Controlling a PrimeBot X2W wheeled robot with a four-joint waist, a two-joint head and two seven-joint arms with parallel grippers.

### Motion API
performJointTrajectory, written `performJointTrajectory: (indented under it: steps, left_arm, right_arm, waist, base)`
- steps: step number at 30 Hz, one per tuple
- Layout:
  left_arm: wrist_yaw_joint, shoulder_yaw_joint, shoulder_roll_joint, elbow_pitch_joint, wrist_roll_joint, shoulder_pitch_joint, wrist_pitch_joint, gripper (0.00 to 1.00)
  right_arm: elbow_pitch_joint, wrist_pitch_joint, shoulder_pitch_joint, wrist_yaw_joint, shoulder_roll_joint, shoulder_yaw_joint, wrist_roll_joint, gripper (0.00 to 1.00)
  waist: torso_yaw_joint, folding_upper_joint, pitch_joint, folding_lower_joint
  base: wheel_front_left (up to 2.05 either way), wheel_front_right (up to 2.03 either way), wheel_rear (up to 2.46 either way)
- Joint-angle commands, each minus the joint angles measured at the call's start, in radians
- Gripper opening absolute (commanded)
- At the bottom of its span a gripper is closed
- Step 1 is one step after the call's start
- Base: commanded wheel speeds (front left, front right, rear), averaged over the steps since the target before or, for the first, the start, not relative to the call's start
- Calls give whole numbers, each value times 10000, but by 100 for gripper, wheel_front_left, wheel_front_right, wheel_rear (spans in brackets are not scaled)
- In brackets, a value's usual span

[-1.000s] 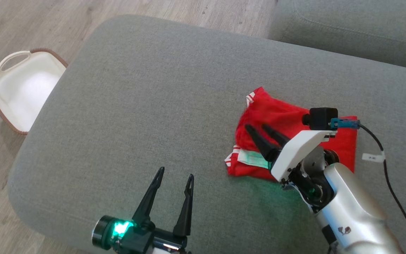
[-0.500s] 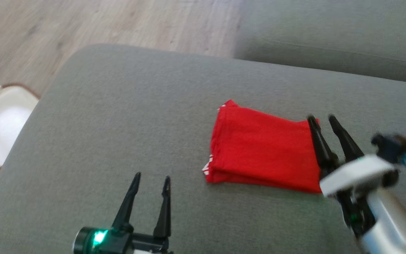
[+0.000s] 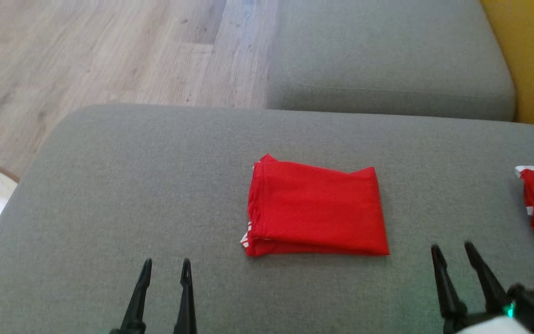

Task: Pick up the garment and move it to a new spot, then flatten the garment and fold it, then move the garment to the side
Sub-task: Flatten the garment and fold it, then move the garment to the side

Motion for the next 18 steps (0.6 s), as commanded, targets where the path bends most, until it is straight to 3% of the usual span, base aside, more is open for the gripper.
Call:
performJointTrajectory:
  steps: [1, 6, 18]
  left_arm:
    - [32, 419, -91, -344, 66, -133, -65, 100]
    - [-102, 635, 0, -372, 208, 127, -65, 100]
    - [-536, 734, 27, -214, 481, 263, -65, 100]
  right_arm:
    - [-449, -117, -77, 65, -56, -10, -496, 100]
    - [-723, -118, 459, 65, 307, -474, -1486, 100]
    - [-811, -119, 759, 65, 1024, -1057, -1830, 100]
  waist:
    - [-80, 0, -144, 2]
    - [-187, 0, -256, 2]
    - [-166, 0, -418, 2]
  base:
    - [0, 0, 0]
    - [0, 0, 0]
    - [0, 0, 0]
